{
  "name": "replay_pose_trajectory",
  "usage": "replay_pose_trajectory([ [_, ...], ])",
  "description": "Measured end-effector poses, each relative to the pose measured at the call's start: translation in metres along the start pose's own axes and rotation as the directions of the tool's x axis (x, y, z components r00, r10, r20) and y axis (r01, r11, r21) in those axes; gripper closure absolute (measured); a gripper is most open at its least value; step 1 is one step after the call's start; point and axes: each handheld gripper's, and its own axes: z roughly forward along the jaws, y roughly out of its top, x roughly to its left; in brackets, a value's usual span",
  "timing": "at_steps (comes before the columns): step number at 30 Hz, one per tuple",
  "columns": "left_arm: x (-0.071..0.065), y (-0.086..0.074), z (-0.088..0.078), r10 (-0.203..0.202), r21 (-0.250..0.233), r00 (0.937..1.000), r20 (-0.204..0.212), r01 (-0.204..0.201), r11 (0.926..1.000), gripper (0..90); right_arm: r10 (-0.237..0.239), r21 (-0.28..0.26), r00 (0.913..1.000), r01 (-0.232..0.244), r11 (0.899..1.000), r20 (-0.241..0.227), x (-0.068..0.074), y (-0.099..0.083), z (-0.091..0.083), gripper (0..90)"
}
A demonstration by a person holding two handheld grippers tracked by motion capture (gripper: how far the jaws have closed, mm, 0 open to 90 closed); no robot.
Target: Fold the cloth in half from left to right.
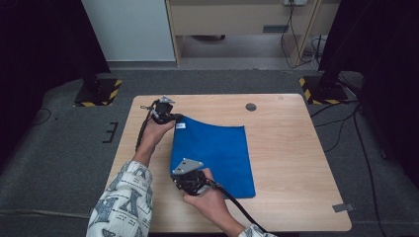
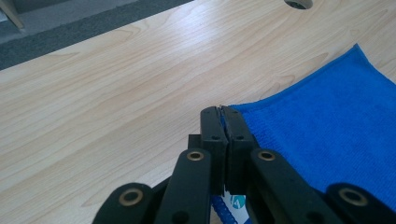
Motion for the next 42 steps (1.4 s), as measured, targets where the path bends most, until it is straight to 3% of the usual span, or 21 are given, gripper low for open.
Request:
replay_pose_trajectory([
  [14,0.011,-0.003,-0.018,0.002,0.004,1.0,0.003,-0.002,1.0,88.9,-0.028,-0.01,0.9996,0.027,1.0,-0.008,0.014,0.013,0.005,86.7],
  [29,0.024,-0.01,-0.033,-0.018,0.008,0.9998,-0.01,0.018,0.9998,88.9,-0.028,-0.029,0.9991,0.027,0.999,-0.032,0.027,0.025,0.011,86.7],
  [33,0.018,-0.006,-0.034,-0.02,0.005,0.9997,0.011,0.02,0.9998,88.8,-0.004,-0.026,0.9993,0.003,1.0,-0.036,0.022,0.022,0.005,86.7],
  [42,-0.014,0.015,-0.015,0.0,0.017,0.9989,0.047,-0.001,0.9998,88.8,0.026,-0.039,0.9994,-0.027,0.999,-0.024,0.007,0.005,-0.021,86.7],
])
